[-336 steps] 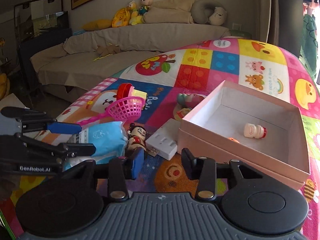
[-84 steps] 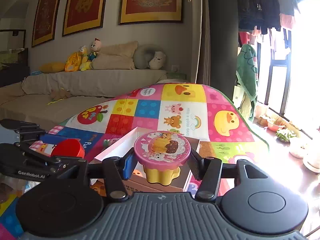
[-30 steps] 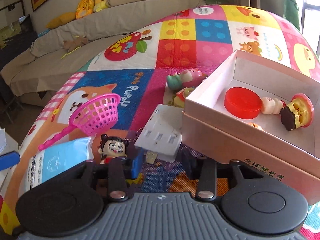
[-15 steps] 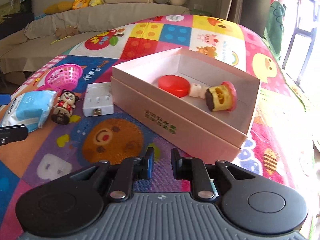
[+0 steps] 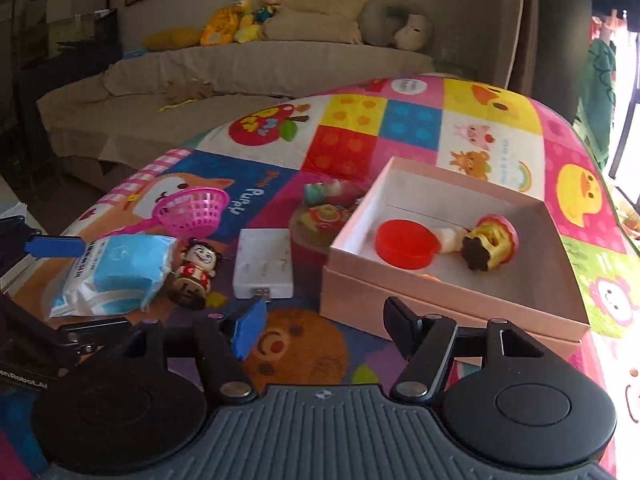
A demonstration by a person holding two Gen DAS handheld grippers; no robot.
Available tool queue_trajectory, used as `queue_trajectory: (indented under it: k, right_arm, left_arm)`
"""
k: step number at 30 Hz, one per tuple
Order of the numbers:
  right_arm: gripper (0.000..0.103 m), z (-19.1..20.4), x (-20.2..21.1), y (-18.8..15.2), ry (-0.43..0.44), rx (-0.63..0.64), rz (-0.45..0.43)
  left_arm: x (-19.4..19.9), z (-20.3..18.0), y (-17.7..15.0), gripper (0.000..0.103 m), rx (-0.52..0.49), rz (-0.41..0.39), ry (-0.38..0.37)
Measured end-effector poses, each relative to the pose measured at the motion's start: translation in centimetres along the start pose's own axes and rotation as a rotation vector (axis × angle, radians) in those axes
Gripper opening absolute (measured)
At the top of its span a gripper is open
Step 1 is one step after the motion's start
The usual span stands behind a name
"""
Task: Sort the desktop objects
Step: 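Grasp the white plastic block beside the pink box with the right tool, then grasp the boy figurine keychain with the left tool while the right tool holds the white block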
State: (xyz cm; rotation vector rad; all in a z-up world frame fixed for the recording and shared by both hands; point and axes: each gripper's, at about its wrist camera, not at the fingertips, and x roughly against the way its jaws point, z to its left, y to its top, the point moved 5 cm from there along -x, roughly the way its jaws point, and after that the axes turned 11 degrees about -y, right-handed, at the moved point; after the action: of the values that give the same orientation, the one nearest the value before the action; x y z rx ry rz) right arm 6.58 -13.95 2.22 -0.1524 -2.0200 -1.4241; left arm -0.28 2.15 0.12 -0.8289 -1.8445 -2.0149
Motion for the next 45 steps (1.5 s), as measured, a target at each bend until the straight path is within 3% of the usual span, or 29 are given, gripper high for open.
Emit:
queue_trajectory:
  k: [3,5,10,14,25,28,31,33,35,39,42,45]
  right_arm:
    - [0.063,3.0,-2.0,2.4,0.006,0.065,-0.021]
    - [0.058,4.0,-4.2,3.8,0.001,0.066,0.013]
    - [0.057,5.0,-10.0,5.3,-0.037,0.02,0.121]
    - [0.049,5.4,-11.6,4.5,-0.01,0.023,0.188]
    - [0.048,4.1,-2.2,-2.0,0.099,0.132,0.167]
    - [0.048,1.9,0.1,-4.0,0.045,0.152,0.148]
    - [0.053,-0.4,1.1,-5.4,-0.101,0.163,0.102]
    - [0.063,-2.1,1.5,-6.1,-0.17,0.123,0.082]
    - [0.067,-4.0,1.9,-6.6,-0.168,0.013,0.087]
    - [0.08,-6.6,2.6,-7.6,-0.135,-0.188,0.088]
    - [0.085,-7.3,2.7,-8.6,-0.129,-0.269,0.074]
    - [0.086,-7.7,2.8,-8.7,-0.141,-0.301,0.053]
  left_arm:
    - [0.1,1.2,-0.3,0.1,0.034,0.004,0.023]
    - [0.5,1.9,-0.6,0.1,0.058,0.0,0.018]
    - [1.8,1.9,-0.6,0.1,0.082,-0.042,-0.059]
    - [2.5,1.4,-0.4,0.101,0.092,-0.064,-0.139]
    - [2.5,-1.2,-0.1,0.101,0.045,-0.053,-0.233]
    - [1.7,-2.0,0.3,0.101,0.046,-0.041,-0.254]
    - [0.8,-3.0,1.0,0.101,0.056,-0.037,-0.28]
    - [-0.1,-3.7,1.4,0.101,0.06,-0.029,-0.319]
    - [-1.2,-4.2,1.3,0.101,0.064,0.005,-0.346]
    - [-3.4,-3.4,0.5,0.101,0.046,0.057,-0.269]
    - [-4.3,-2.0,0.7,0.101,0.073,0.083,-0.197]
    - [-4.5,-1.6,1.8,0.101,0.113,0.071,-0.233]
